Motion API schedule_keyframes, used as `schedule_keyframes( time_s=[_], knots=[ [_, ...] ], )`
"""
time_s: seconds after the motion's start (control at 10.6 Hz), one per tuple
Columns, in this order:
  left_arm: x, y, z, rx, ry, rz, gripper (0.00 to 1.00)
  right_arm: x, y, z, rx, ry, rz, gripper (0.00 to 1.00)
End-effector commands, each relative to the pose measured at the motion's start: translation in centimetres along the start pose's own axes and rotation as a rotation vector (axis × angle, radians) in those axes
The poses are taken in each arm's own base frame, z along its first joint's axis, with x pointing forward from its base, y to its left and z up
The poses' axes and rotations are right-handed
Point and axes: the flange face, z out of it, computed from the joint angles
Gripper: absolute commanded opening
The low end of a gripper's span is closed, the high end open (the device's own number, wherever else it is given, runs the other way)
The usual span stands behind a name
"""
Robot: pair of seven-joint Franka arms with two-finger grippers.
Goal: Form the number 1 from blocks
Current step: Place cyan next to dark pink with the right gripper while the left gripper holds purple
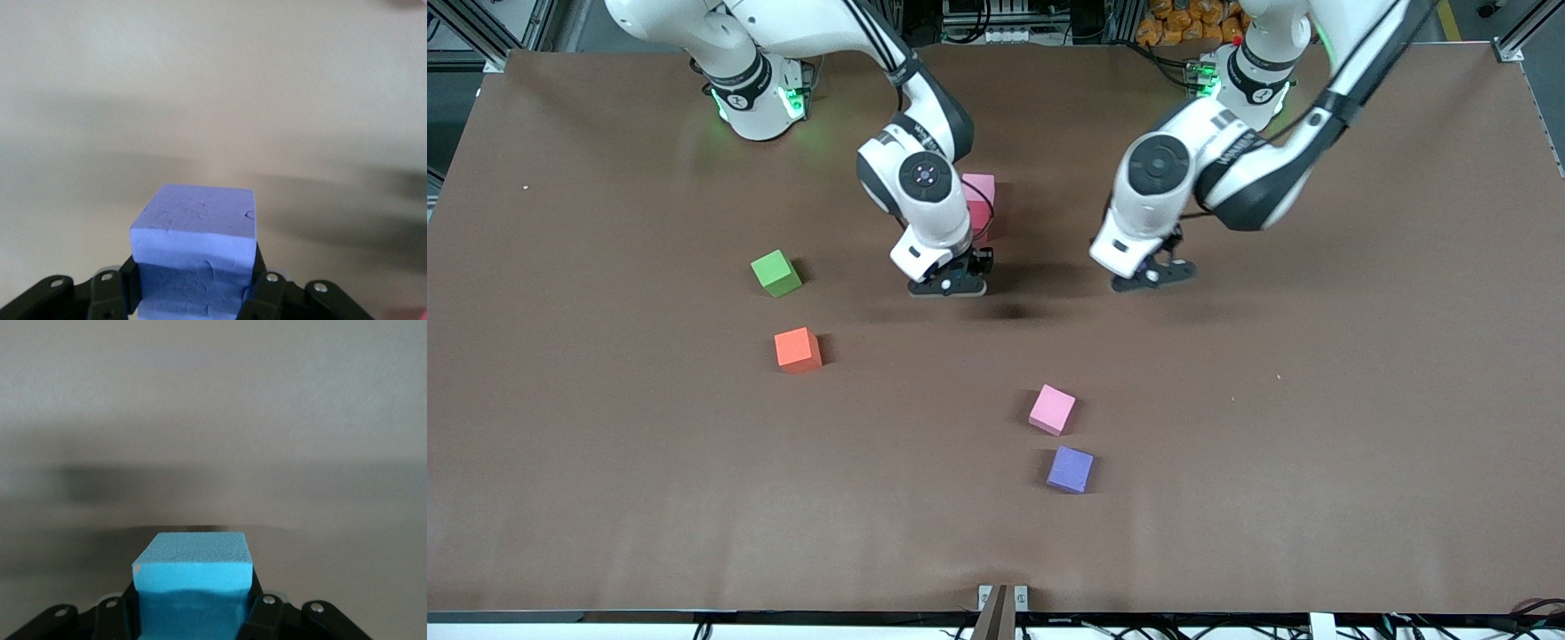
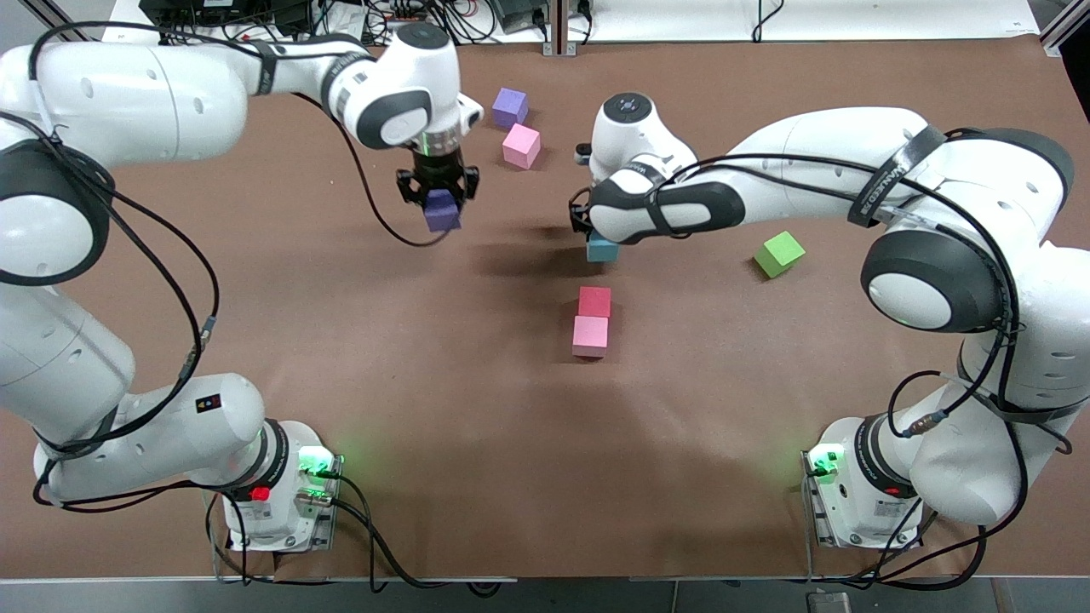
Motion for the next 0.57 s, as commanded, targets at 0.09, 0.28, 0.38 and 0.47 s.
schedule_keyframes(
  time_s=[0.09,0.28,0.38,0.47],
  knots=[
    [1.2,-0.7,-0.6,0.006,0.038,0.004,0.0,-2.3,-0.8,0.0,-0.001,-0.002,0.023,0.0],
    [1.1,-0.7,-0.5,0.004,0.037,0.005,0.0,-3.7,-1.2,0.6,-0.019,-0.011,0.036,0.0],
    [1.1,-0.6,-0.5,0.005,0.039,0.007,0.0,-4.1,-1.1,1.0,-0.028,-0.015,0.043,0.0],
    [1.1,-0.7,-0.5,0.005,0.038,0.015,0.0,-4.2,-0.8,1.2,-0.034,-0.018,0.044,0.0]
  ],
)
